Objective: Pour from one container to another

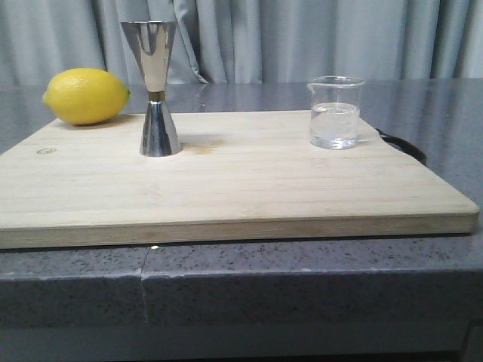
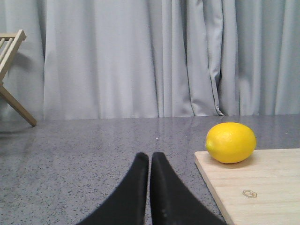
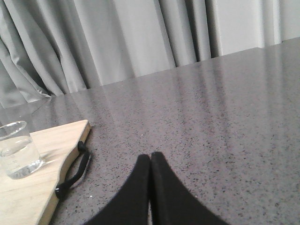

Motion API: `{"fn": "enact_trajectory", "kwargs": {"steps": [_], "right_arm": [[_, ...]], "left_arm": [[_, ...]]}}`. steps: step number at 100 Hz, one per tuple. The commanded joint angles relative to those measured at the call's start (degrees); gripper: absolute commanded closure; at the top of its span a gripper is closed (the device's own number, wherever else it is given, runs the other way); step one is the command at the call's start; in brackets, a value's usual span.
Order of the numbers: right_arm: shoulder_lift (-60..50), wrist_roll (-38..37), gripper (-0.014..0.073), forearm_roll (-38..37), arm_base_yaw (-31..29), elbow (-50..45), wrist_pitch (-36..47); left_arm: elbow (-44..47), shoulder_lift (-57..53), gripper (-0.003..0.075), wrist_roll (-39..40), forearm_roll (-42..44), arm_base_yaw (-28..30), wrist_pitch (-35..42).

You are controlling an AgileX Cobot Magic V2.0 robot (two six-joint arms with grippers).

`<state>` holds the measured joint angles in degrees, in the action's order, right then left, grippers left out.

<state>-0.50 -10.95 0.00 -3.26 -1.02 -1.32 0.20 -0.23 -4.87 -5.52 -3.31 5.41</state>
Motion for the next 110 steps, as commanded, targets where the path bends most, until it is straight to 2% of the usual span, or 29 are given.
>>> {"fn": "enact_trajectory", "kwargs": {"steps": [1, 19, 34, 41, 56, 79, 88, 110], "right_arm": [[-1.18, 0.62, 0.0669, 0.0, -0.29, -1.23, 4.04], [-1.18, 0.62, 0.0669, -0.5, -0.29, -1.23, 5.36], [-1.1, 0.62, 0.0669, -0.5, -0.29, 2.04, 4.68], [-0.95, 0.62, 0.0669, -0.66, -0.29, 5.38, 1.67], [1.98, 0.62, 0.0669, -5.37, -0.29, 13.87, -6.72], [12.99, 0.62, 0.0669, -9.85, -0.29, 25.75, -14.15], [17.1, 0.62, 0.0669, -11.35, -0.29, 28.35, -14.53], [20.15, 0.62, 0.0669, -11.47, -0.29, 28.98, -14.0]], "left_arm": [[2.04, 0.35, 0.0739, 0.49, -0.55, 0.24, 4.45], [1.8, 0.35, 0.0739, 0.49, -0.55, 0.24, 4.94], [-2.68, 0.35, 0.0739, 0.49, -0.55, 0.24, 3.64], [-6.6, 0.35, 0.0739, 0.49, -0.55, 0.24, 0.55], [-16.7, 2.4, 0.0739, 0.49, -0.55, 0.24, -10.93], [-30.35, 13.57, 0.0739, 0.49, 0.43, 0.24, -24.57], [-33.2, 17.62, 0.0739, 0.49, 0.97, 0.24, -27.19], [-33.52, 21.3, 0.0739, 0.49, 0.97, 0.24, -26.09]]}}
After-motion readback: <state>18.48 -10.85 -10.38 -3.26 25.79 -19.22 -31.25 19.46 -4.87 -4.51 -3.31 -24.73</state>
